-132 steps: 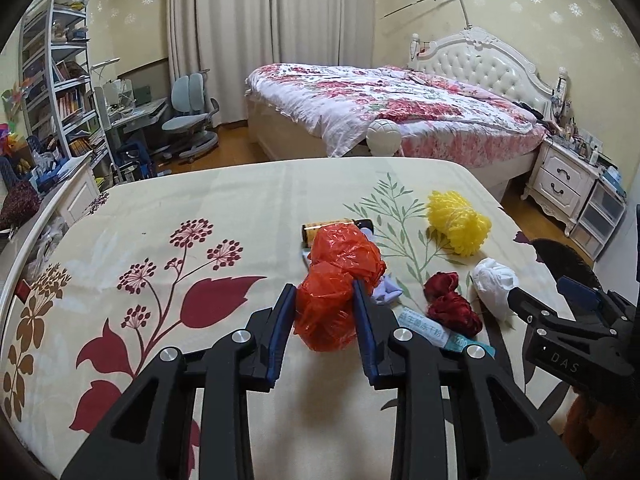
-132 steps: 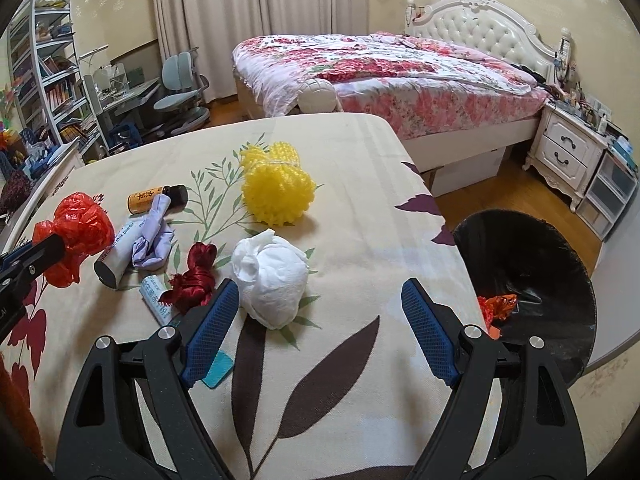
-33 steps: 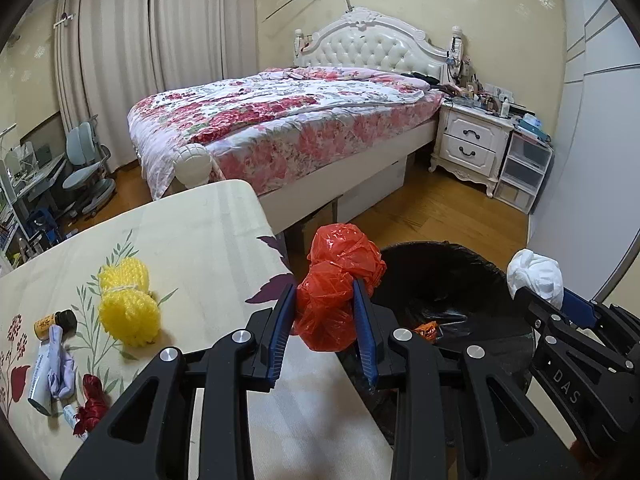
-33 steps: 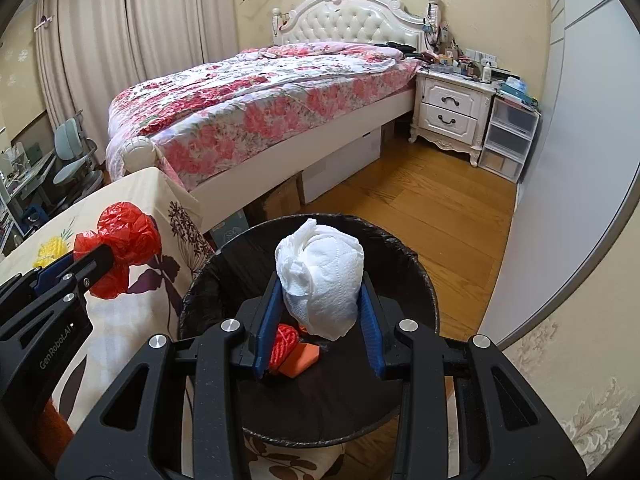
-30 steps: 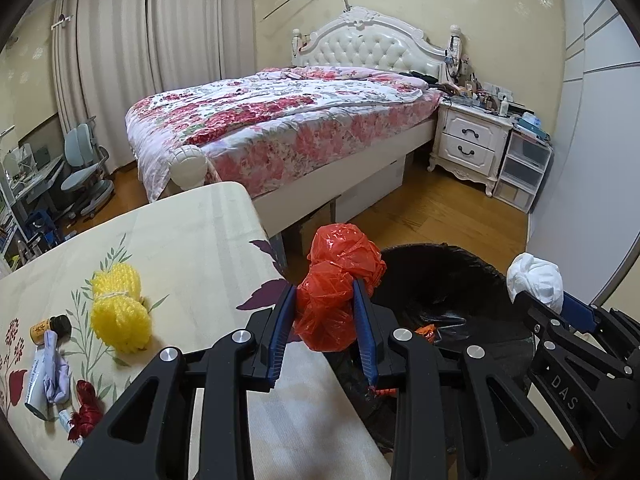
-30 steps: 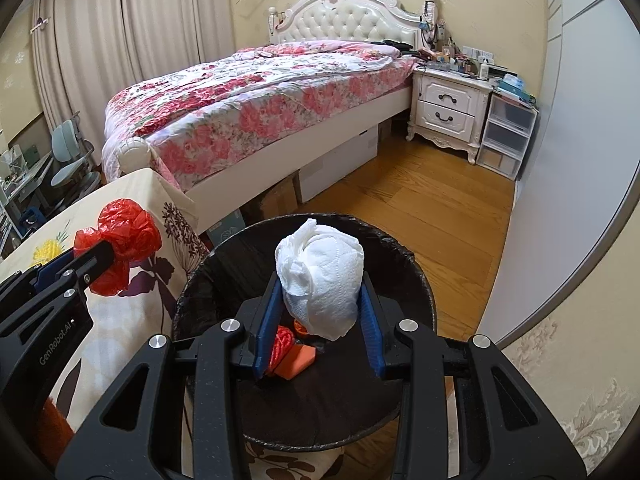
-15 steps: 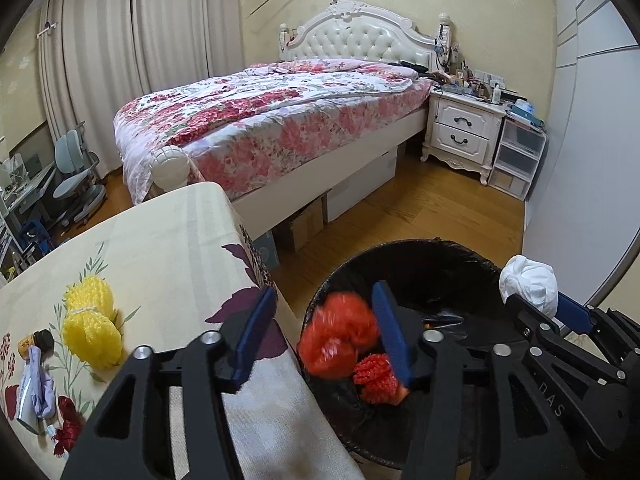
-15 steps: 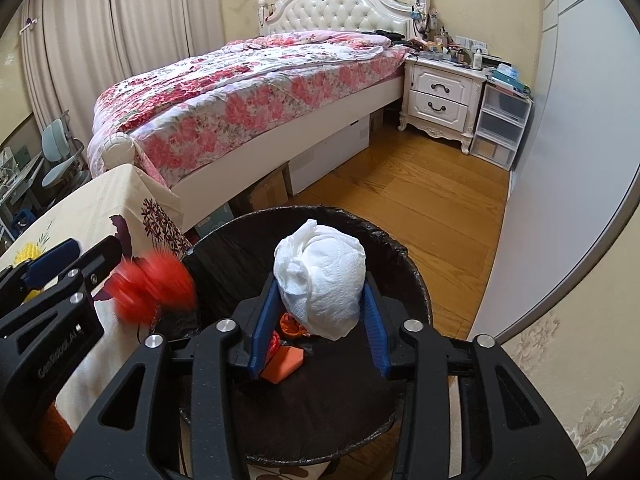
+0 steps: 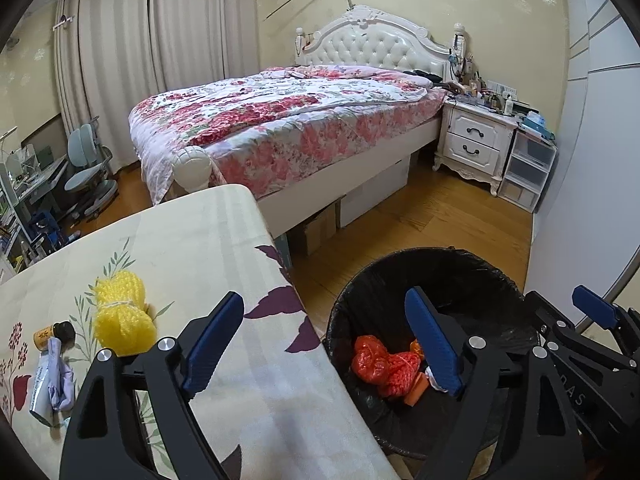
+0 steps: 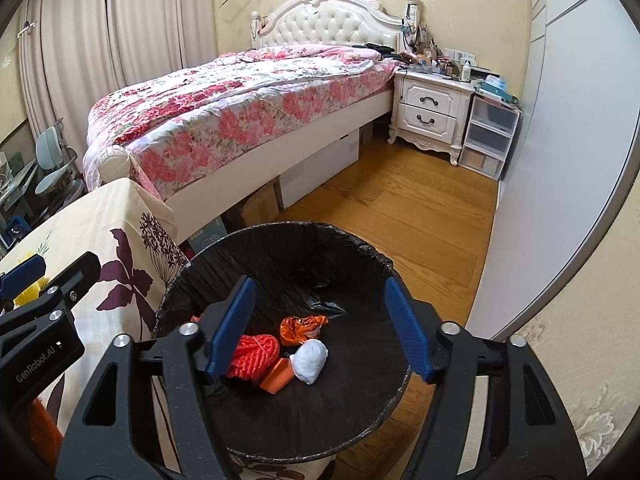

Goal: Collect trash
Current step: 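Open the right tool to drop the tissue while the left tool releases the red bag into the bin, then grasp the dark red ribbon with the right tool while the left tool grasps the white tube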

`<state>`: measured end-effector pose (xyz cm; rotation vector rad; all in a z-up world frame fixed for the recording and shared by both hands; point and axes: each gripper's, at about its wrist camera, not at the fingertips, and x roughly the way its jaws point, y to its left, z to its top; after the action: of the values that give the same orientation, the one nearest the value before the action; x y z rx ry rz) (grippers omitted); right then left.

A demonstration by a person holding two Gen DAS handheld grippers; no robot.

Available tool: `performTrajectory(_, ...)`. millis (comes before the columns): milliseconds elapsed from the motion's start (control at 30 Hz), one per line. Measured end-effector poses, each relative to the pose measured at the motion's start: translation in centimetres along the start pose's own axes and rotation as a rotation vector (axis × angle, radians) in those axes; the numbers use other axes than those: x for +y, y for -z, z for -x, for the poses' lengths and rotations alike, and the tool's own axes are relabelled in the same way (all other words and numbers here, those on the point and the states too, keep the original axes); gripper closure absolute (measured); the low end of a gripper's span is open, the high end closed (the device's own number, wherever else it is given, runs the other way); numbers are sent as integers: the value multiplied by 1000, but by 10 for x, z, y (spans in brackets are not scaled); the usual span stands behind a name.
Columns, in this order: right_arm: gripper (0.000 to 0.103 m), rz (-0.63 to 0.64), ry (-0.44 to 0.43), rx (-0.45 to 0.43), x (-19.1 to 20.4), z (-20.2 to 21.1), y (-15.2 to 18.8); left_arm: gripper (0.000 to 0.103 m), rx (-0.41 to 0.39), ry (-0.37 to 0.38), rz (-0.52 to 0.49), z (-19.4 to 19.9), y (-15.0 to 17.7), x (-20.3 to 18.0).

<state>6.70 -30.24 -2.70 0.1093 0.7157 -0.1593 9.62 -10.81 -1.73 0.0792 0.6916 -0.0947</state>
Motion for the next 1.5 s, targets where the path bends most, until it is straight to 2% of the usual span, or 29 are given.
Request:
performTrajectory(200, 34, 16, -31, -5, 13, 13, 4, 20, 6, -57, 14, 19, 11, 24)
performTrajectory(500, 34, 94, -126, 4, 60, 36, 24, 20, 14, -128, 78, 52, 37, 78)
performTrajectory(733, 34, 174, -224, 17, 112, 53, 37, 20, 11, -216, 152, 79, 57, 135)
performTrajectory(1167, 34, 338, -397, 47, 217, 75, 58, 20, 64, -385, 290, 106, 103, 242)
performTrajectory(1333, 36, 386, -441, 66, 249, 75, 65, 20, 77, -426, 334, 112, 115, 269)
performTrajectory(1500, 45, 432, -471, 101, 273, 70, 72, 20, 86, -437, 361, 115, 122, 282)
